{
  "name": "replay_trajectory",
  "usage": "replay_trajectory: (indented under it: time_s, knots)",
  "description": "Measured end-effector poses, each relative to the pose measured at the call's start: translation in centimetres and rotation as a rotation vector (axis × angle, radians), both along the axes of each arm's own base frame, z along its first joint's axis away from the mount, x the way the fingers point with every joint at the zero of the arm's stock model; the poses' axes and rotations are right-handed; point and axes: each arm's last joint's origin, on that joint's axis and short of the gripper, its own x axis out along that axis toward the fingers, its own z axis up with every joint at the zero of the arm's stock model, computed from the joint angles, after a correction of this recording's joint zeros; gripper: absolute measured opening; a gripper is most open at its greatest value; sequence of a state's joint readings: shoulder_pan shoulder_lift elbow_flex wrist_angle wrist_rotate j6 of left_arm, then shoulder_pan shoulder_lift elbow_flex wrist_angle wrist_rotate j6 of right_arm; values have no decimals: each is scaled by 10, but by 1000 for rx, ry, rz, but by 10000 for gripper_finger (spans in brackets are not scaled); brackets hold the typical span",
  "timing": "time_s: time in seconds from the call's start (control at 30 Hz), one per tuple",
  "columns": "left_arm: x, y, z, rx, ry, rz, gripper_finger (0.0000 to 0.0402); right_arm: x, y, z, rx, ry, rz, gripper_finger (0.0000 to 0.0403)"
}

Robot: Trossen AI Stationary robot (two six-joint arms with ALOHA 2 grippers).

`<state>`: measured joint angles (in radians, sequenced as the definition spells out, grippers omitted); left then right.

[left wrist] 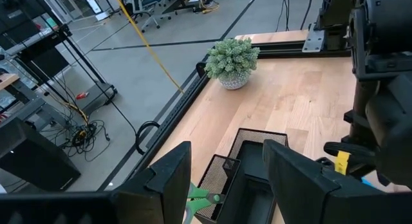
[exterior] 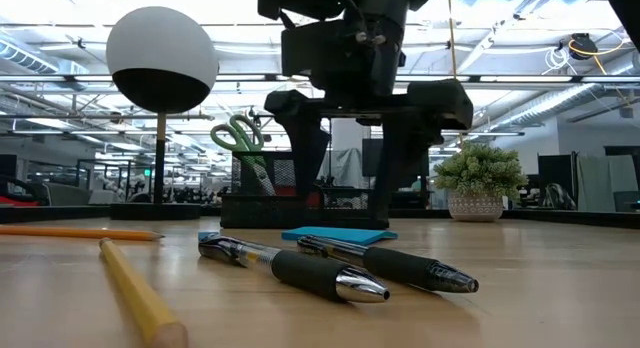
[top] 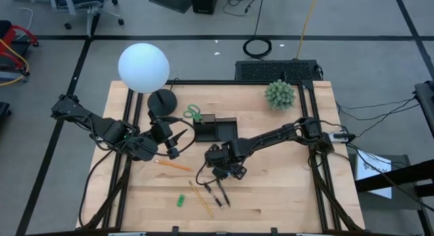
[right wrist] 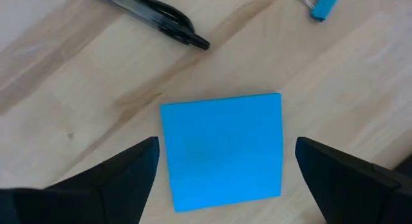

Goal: Pick and place office supplies into organizer
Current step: Put the blue sticky note into the black desk organizer

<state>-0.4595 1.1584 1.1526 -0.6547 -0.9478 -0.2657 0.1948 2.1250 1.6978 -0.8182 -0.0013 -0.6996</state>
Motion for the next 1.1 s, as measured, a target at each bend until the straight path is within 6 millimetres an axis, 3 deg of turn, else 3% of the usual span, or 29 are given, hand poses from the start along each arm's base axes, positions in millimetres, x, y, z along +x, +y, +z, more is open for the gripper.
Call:
replay_trajectory:
  time_s: [0.4, 0.83, 1.1]
  knots:
    - [0, 0, 0, 0, 0, 0, 195, 3, -3, 0, -53, -34, -29, 355]
    - [0, 0, 0, 0, -1, 0, 195, -10, -8, -22, -151, 7, -99, 356]
    - [0, 0, 0, -1, -2, 0, 195, -10, -5, -25, -158, -9, -18, 356]
